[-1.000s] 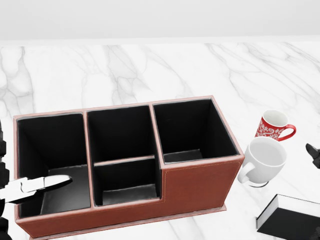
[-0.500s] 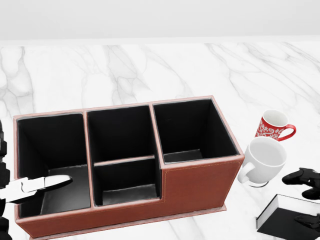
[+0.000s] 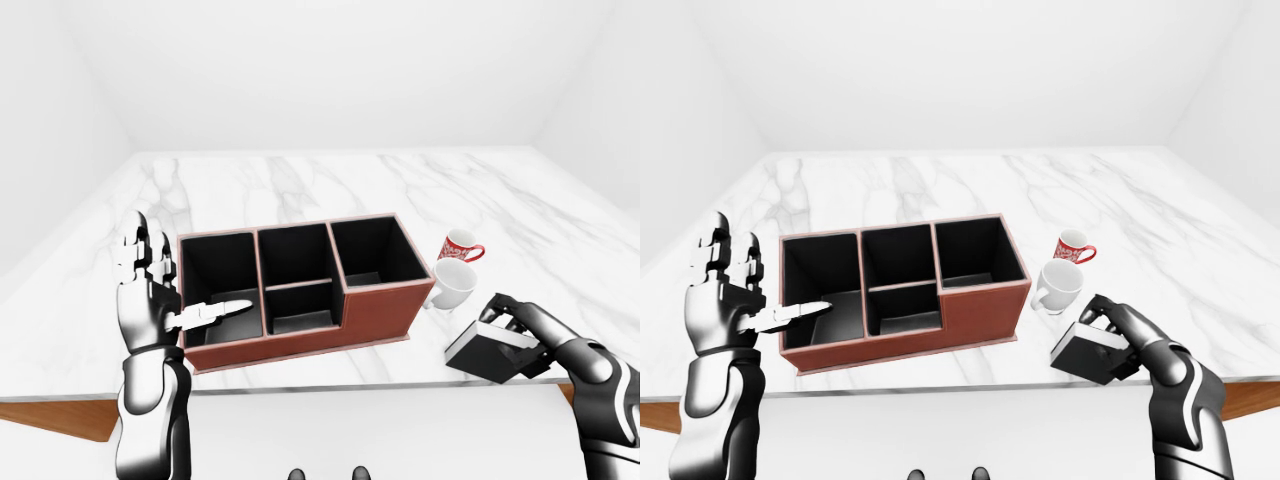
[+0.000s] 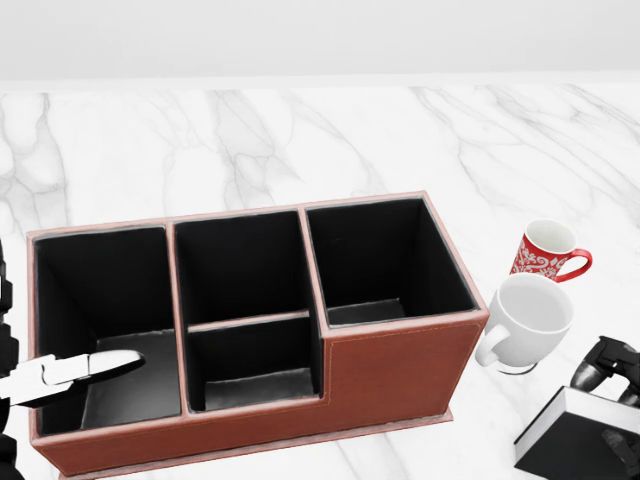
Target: Pick up the book and place it in the right compartment of the caddy.
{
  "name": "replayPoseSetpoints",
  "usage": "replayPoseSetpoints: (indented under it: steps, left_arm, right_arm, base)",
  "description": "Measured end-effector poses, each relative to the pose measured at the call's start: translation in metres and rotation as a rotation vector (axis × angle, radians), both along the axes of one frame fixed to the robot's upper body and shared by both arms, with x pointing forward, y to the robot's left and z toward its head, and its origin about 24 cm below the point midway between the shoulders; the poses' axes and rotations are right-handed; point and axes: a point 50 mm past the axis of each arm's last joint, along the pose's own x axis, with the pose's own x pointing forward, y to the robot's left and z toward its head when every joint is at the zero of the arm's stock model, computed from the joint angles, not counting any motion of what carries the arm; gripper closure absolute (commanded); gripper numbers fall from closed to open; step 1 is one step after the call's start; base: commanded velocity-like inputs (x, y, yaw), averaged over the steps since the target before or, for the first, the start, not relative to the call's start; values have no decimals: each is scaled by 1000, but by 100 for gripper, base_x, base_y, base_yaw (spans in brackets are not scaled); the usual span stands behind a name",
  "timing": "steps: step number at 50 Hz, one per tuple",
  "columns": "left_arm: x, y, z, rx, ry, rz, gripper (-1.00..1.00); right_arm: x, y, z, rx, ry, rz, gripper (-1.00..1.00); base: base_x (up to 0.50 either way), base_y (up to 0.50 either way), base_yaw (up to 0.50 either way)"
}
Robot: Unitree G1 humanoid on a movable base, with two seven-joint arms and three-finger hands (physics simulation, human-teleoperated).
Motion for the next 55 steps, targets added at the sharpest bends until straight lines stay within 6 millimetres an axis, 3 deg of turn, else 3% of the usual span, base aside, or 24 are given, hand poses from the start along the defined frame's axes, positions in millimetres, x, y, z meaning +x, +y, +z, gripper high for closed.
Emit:
replayPoseSetpoints:
  steps: [8, 18, 33, 55]
  left_arm:
    - [0, 0, 0, 0, -1, 0, -100]
    - [0, 0, 0, 0, 1, 0, -100]
    - [0, -1, 0, 1, 2, 0, -100]
    - [0, -1, -1, 0, 6, -2, -100]
  right_arm:
    - [0, 3, 14, -67, -38, 15, 100]
    - [4, 13, 68, -265, -212, 45, 100]
    - [10, 43, 147, -531, -499, 94, 100]
    - [45, 95, 216, -690, -734, 194, 100]
  base:
    - [0, 0, 0]
    - [0, 0, 0]
    - [0, 0, 0]
    - [0, 0, 0]
